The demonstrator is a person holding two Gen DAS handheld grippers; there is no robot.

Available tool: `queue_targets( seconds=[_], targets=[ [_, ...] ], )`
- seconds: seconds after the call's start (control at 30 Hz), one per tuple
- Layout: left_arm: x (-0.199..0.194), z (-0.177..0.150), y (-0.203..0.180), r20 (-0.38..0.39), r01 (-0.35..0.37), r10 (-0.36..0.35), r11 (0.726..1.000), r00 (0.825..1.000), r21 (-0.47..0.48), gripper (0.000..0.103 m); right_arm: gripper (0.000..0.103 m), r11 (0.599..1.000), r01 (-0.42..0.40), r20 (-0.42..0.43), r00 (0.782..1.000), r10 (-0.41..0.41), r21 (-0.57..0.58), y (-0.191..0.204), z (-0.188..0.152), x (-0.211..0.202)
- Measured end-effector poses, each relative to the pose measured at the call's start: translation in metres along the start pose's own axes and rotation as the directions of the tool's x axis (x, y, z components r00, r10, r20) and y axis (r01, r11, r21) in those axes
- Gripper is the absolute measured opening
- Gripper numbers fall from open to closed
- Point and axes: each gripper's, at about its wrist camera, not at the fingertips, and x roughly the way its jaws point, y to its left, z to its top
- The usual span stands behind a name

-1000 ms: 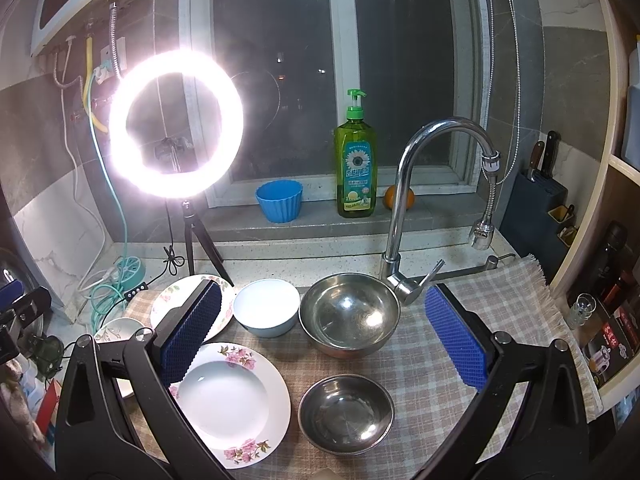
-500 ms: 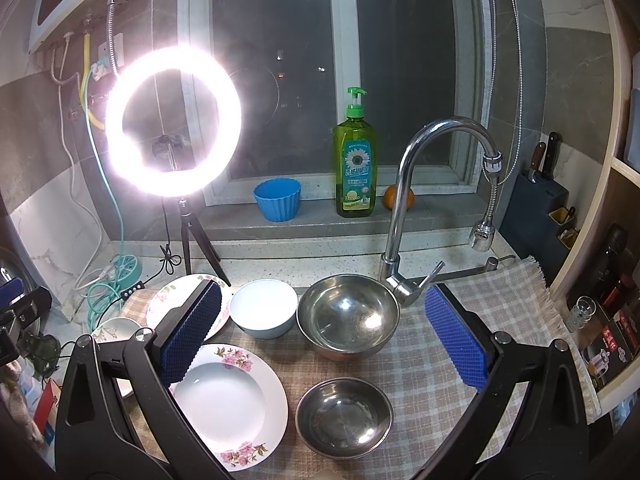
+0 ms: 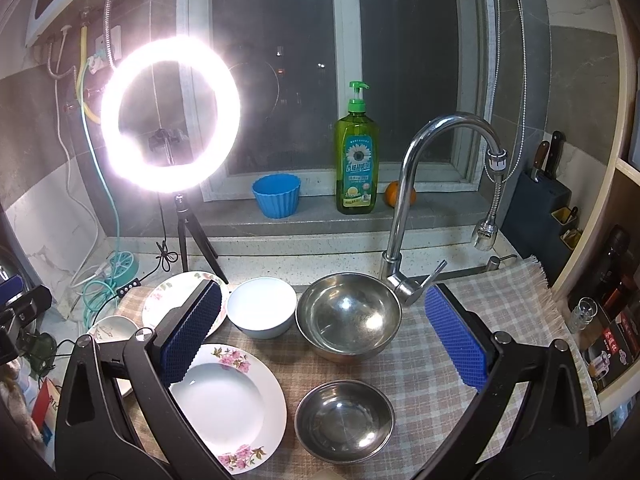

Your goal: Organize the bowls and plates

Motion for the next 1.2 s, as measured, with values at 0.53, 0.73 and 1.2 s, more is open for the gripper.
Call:
queue_targets(
  seconds=[0.53, 0.73, 1.2],
  targets=[
    [0.04, -0.022, 0.031, -0.146, -0.009, 0.005, 1.0, 0.989, -0.024, 0.099, 0.103, 0.996, -0.079, -0.156, 0.984, 0.085, 0.043, -0.02, -0.039, 0.017],
    [0.059, -0.042, 0.034, -0.246, 0.024, -0.032, 0.999, 0.969, -0.034, 0.083, 0.085, 0.989, -0.122, -0.252, 0.958, 0.139, 0.081, -0.022, -0.055, 0.029],
    [0.072, -0.104, 0.036, -0.427, 0.084, -0.173, 0.972, 0.888, -0.22, 0.042, 0.05, 0.928, -0.371, -0.487, 0.808, 0.33, 0.014, 0.014, -0.061, 0.101]
  ],
)
